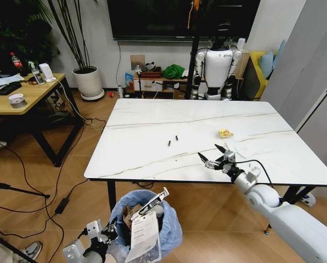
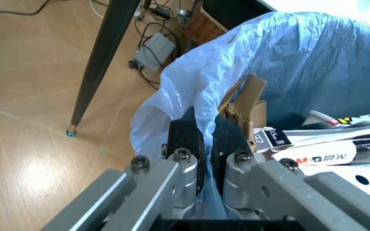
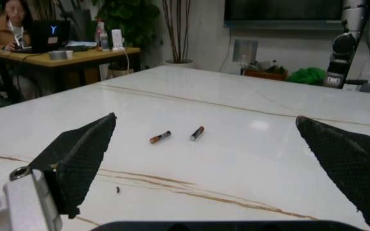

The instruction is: Pick up the trash bin and place the trash from the table into it.

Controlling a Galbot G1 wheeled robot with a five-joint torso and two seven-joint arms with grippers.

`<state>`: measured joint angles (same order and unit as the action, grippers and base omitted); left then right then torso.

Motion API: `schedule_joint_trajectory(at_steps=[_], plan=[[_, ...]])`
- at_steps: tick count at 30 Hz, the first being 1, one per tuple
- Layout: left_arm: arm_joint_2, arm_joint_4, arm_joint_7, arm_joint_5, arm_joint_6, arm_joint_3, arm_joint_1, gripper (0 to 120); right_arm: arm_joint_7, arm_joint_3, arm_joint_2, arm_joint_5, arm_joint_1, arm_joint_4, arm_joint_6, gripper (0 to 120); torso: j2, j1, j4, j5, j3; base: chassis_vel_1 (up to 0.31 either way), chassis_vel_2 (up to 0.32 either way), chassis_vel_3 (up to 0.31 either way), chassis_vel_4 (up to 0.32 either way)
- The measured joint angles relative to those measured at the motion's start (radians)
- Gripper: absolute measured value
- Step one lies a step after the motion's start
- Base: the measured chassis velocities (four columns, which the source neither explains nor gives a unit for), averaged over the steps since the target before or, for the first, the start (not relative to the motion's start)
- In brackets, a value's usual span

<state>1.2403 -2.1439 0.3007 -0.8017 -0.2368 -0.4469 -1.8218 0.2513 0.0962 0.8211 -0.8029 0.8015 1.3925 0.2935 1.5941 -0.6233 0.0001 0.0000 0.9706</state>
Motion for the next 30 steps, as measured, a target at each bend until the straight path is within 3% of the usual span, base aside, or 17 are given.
schedule_joint_trajectory(at_steps=[10, 30], plan=[[-0.049, 0.014, 0.005, -0.031, -0.004, 0.008, 0.026, 0, -0.068, 0.059, 0.005, -0.023, -0.078, -0.046, -0.066, 100, 0.000, 0.000, -0.0005, -0.0003, 0.000, 0.000, 0.000, 0.000, 0.000], [-0.042, 0.002, 0.002, -0.029, 0.000, -0.025, -0.017, 0, -0.070, 0.197, 0.099, -0.010, -0.220, -0.169, -0.080, 100, 0.000, 0.000, -0.0002, -0.0002, 0.000, 0.000, 0.000, 0.000, 0.000]])
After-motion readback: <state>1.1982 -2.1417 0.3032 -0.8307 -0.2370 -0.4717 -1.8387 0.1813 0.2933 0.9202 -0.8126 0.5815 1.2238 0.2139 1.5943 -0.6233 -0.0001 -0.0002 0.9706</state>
